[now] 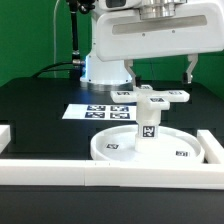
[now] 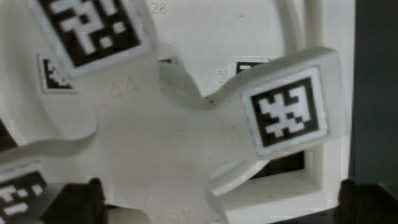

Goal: Assemble round table

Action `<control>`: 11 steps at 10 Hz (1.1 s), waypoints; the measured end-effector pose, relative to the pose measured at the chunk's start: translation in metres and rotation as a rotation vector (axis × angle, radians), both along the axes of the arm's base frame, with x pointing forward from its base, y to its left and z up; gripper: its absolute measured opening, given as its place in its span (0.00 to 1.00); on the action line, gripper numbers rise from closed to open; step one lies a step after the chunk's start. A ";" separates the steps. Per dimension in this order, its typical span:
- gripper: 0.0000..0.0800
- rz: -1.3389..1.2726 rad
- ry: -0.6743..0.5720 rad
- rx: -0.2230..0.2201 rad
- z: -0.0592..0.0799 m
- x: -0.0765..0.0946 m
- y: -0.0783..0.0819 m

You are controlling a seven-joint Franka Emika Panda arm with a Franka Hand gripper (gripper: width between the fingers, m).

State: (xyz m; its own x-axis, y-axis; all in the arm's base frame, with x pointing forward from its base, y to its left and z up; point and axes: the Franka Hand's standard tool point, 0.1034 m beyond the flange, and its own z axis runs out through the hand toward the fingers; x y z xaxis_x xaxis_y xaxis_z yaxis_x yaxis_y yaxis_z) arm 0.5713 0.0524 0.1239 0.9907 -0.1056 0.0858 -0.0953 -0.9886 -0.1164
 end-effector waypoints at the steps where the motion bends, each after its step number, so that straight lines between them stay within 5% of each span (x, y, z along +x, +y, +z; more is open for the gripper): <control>1: 0.81 0.127 -0.010 -0.024 -0.001 0.000 0.001; 4: 0.81 0.546 -0.012 -0.084 -0.006 -0.006 -0.002; 11: 0.81 0.986 -0.006 -0.150 -0.011 -0.007 -0.010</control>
Offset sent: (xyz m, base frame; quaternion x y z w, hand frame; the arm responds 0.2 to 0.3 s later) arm -0.0056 0.0078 -0.0121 0.0173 -0.0584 -0.3505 0.9346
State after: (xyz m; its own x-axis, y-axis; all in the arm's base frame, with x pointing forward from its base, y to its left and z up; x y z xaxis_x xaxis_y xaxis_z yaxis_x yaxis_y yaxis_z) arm 0.5638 0.0428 0.1134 0.6290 0.7766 0.0357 0.7765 -0.6298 0.0186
